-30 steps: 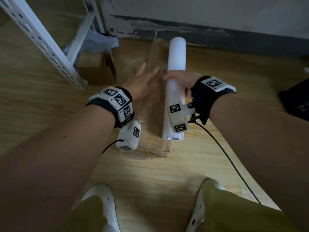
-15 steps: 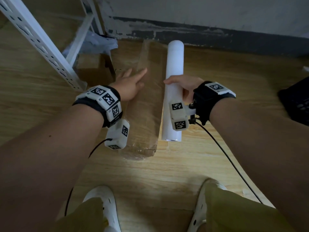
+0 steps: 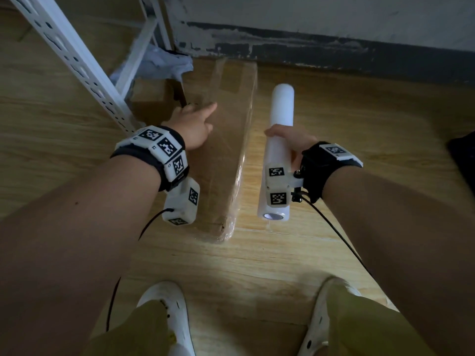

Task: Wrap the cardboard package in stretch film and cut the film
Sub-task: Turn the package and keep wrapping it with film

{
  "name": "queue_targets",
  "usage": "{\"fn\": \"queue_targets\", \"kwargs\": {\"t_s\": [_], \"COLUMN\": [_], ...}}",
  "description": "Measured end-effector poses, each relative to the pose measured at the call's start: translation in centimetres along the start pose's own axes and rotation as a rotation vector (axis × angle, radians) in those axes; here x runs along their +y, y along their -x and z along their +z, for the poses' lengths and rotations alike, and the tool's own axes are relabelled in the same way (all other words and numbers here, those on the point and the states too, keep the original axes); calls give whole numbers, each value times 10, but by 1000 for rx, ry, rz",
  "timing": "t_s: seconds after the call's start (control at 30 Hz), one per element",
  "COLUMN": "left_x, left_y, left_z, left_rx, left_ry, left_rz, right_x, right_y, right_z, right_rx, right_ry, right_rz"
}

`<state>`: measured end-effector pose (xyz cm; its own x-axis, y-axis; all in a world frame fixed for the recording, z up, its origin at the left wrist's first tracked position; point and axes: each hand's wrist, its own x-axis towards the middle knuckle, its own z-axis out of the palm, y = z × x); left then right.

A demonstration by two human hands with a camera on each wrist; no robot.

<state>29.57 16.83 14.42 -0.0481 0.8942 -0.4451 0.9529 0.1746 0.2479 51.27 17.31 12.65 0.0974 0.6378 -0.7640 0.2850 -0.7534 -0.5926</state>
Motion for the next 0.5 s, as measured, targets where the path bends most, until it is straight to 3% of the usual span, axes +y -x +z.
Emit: {"fn": "queue_targets", "kwargs": {"t_s": [0.1,0.23,0.4,0.5], "left_x": [6,14,35,30], "left_y": [4,8,15,10], "left_z": [-4,-12,-13,-8], "left_rx": [46,-22,-190,-145], "left_ry": [-16,-32,-118,-99], "left_rz": [-14,-11,-128,-159], "right_x": [4,10,3,2], "right_y": [-2,-23,-18,-16], "right_z": [15,38,56,60], "right_rx": [54,136,100,58], "right_ry": [12,28,116,52], "right_rz": [6,-41,-66,-54]}}
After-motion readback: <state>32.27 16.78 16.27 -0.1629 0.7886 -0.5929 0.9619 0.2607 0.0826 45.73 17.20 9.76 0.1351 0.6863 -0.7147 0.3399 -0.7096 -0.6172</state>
